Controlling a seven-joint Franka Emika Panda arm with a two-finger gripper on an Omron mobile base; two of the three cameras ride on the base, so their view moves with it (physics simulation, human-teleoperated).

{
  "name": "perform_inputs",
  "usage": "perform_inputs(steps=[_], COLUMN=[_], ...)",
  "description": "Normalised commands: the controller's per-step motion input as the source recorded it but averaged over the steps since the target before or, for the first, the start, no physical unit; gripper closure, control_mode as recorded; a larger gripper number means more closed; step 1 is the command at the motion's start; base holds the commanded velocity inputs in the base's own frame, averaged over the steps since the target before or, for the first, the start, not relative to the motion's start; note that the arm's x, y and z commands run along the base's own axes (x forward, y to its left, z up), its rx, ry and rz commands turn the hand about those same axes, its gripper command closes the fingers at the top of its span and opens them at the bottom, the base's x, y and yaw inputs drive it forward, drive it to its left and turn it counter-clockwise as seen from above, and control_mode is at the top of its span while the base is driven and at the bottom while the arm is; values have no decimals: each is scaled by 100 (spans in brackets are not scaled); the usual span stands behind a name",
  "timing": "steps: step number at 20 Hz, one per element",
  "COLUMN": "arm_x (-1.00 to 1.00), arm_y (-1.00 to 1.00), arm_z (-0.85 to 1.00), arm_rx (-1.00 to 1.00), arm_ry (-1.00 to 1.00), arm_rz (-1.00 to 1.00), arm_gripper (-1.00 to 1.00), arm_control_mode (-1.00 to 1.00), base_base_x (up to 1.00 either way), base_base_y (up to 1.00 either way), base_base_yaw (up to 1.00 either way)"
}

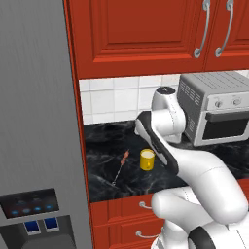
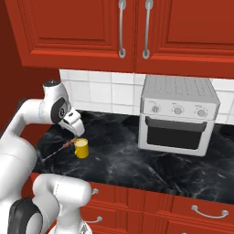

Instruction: Pick the mug from the counter and place it inside the microwave. Then close the microwave.

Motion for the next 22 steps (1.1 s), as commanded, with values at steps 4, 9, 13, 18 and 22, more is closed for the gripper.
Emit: perform_inputs(steps=[4,9,13,18,22], arm_x=[0,0,7,21,31], arm_y=[0,0,0,0,0], arm_z=[-29,-37,-45,-35,-12], arm_rx=[1,3,4,0,0], arm_ry=[0,0,0,0,0], arm_rz=[4,11,10,3,0], arm_gripper=[-100,-100,-100,-100,-100], arm_control_mode=[-100,-100,-100,-100,-100], base_base_x=[0,0,0,0,0], base_base_y=[0,0,0,0,0], base_base_yaw=[0,0,0,0,0])
